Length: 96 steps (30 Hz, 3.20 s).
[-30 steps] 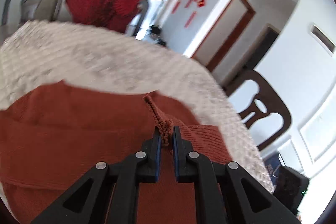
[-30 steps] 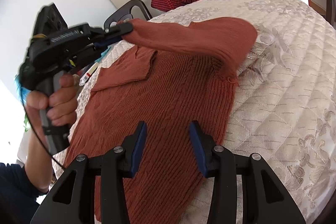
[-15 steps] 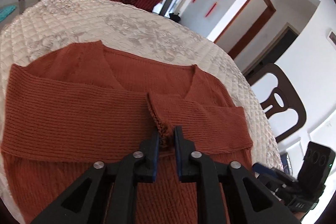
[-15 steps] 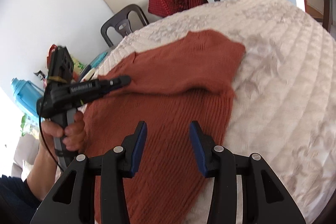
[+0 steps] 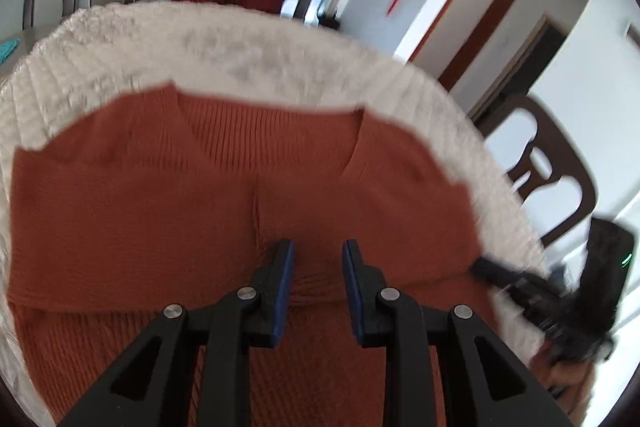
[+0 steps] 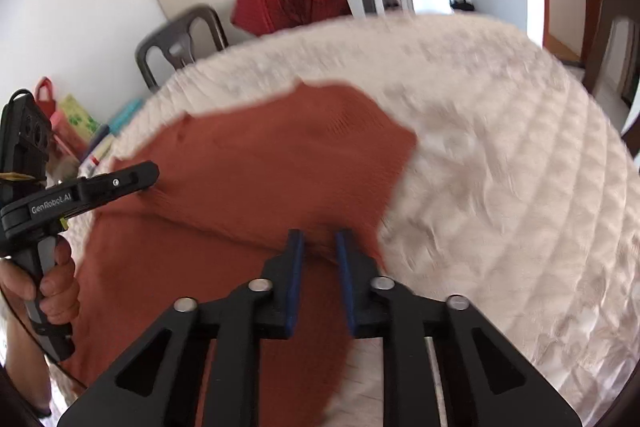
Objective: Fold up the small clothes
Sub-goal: 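Grasp the sweater body side edge with the right tool, then fold the body side inward over the sleeves with the right tool, release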
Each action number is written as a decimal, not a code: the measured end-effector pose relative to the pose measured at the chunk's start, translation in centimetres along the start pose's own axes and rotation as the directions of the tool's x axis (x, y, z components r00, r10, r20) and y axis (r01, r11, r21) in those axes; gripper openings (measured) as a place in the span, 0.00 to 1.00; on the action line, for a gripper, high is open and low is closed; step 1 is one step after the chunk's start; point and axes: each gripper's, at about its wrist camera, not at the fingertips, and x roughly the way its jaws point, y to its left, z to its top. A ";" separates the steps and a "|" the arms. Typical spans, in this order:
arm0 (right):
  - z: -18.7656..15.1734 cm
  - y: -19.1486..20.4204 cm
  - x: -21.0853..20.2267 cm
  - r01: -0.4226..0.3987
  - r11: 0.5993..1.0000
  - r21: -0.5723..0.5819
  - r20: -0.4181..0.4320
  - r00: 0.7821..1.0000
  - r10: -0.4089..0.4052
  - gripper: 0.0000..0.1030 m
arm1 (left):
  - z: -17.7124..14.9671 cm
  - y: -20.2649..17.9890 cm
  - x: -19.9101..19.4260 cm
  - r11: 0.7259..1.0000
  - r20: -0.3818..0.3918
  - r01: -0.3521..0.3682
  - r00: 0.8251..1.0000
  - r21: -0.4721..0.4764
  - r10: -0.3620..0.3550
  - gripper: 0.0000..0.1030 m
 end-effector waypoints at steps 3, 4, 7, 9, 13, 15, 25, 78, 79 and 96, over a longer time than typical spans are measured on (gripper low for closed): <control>-0.9 -0.9 -1.1 0.019 1.000 -0.011 -0.020 1.000 -0.019 0.07 | -0.5 -0.3 -0.5 0.999 0.014 -0.009 1.000 0.037 0.009 0.26; -1.0 -1.0 -1.4 0.013 1.000 -0.019 -0.023 1.000 -0.013 0.07 | -0.5 -0.3 -0.6 0.999 0.012 -0.010 1.000 0.039 0.010 0.26; -0.7 -0.9 -2.5 -0.010 1.000 -0.016 0.012 1.000 0.010 0.07 | -0.1 -0.3 -1.5 0.999 0.032 -0.011 0.999 0.034 0.010 0.26; 0.2 -0.6 -2.9 -0.027 0.999 -0.017 0.046 0.999 0.028 0.09 | 0.6 -0.6 -2.1 0.999 0.065 -0.004 0.998 0.039 0.001 0.26; 1.9 0.0 -1.4 -0.027 0.999 -0.032 0.058 0.998 0.029 0.10 | 1.9 -0.7 -0.9 0.999 0.070 -0.020 0.997 0.036 0.017 0.26; 2.5 -0.7 0.5 -0.008 1.000 -0.014 0.027 1.000 0.009 0.10 | 2.2 0.1 0.8 0.998 0.033 -0.060 0.998 0.012 0.060 0.26; 3.8 -2.4 0.4 -0.024 0.998 0.056 0.049 0.999 0.022 0.10 | 2.6 0.9 0.9 0.997 0.037 -0.070 0.997 0.012 0.070 0.26; 0.4 0.7 -0.9 0.041 0.996 -0.076 0.002 0.999 -0.041 0.14 | -1.4 0.0 -3.3 0.955 0.094 -0.283 0.957 0.093 0.274 0.27; 0.2 0.7 -1.1 0.038 0.997 -0.072 0.005 0.999 -0.037 0.15 | -1.6 0.2 -3.7 0.953 0.103 -0.291 0.954 0.091 0.281 0.27; -1.6 2.5 -2.6 -0.037 0.994 -0.101 -0.013 0.999 0.036 0.30 | -4.8 3.6 -7.6 0.912 0.122 -0.404 0.911 0.074 0.393 0.38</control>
